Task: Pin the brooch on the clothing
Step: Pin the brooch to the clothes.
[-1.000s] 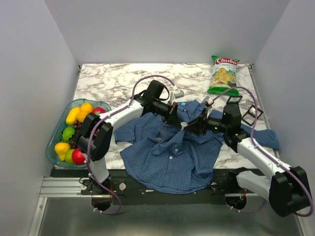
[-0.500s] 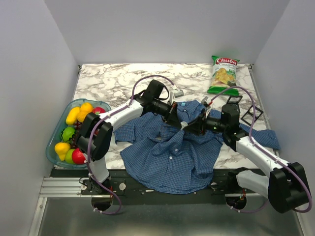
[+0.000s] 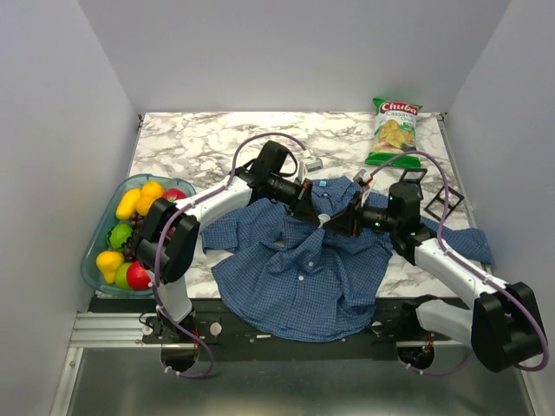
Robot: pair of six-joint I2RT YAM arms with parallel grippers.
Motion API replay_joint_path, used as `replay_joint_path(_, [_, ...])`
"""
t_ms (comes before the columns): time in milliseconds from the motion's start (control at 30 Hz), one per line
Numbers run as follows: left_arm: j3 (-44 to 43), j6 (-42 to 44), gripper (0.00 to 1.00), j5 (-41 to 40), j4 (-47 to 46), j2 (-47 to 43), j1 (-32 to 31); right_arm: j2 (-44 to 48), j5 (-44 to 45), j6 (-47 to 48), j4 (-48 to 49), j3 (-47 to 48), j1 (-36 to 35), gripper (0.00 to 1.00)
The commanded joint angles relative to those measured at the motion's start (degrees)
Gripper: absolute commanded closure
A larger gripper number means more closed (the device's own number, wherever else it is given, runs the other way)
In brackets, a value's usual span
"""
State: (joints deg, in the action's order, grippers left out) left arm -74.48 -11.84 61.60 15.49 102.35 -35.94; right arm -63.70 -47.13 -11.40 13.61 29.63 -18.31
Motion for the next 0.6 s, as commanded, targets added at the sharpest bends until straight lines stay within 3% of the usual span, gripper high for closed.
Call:
replay_joint_path(0, [0.5,-0.9,1.0,3.3,-1.7,0.3,0.1,-1.6,2.2,-1.2,0.5,1.5,-0.2,0.67])
replay_joint_path(567, [0.5,-0.9,1.0,3.6,-1.9,0.4,-0.4,-6.1,6.0,-3.6,-2.2,4.9,-0.2,0.81])
